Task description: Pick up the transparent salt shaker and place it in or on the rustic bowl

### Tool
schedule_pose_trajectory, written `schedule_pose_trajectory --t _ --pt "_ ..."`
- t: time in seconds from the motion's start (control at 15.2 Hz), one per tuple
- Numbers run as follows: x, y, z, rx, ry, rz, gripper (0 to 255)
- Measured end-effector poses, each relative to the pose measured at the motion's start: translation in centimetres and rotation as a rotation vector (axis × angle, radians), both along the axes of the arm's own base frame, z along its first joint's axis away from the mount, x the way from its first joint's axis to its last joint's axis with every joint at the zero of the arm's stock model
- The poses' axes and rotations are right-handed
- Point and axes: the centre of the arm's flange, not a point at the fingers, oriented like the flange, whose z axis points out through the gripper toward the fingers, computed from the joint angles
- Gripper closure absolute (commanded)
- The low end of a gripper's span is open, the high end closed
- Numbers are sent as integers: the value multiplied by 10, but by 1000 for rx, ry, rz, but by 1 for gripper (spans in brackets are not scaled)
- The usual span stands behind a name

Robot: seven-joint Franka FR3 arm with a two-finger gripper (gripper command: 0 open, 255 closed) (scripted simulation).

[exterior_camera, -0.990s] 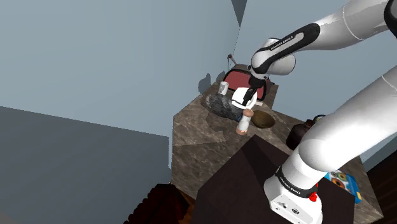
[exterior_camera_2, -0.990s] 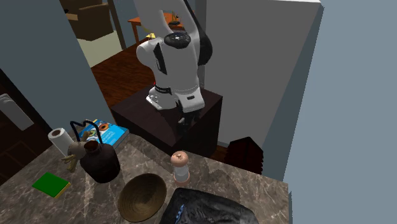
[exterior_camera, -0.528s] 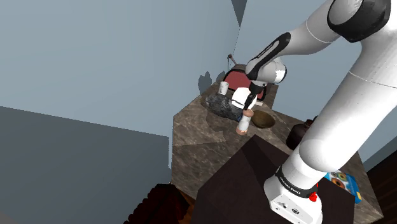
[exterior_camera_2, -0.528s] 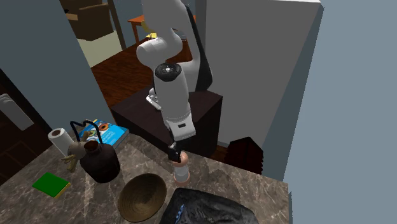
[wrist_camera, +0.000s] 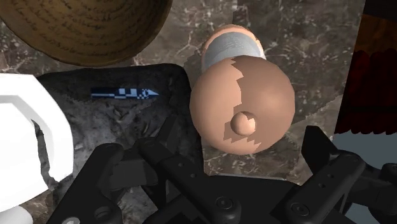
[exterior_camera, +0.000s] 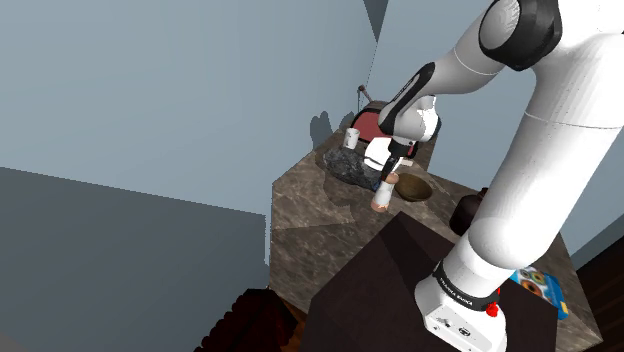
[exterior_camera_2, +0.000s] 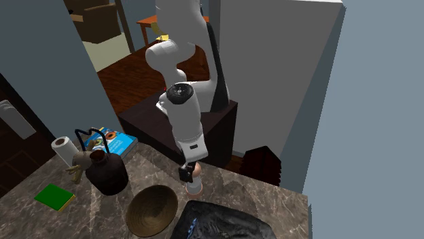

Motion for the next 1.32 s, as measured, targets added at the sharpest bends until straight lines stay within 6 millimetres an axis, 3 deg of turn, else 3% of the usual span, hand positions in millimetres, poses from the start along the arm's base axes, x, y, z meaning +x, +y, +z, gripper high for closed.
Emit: schedule_pose_trajectory --t 0.4,0.46,1.12,1.32 --pt "0 0 -4 0 0 0 0" --pt "0 0 -4 0 0 0 255" --pt "0 0 -4 -1 -2 0 255" --pt "1 0 7 0 -1 0 255"
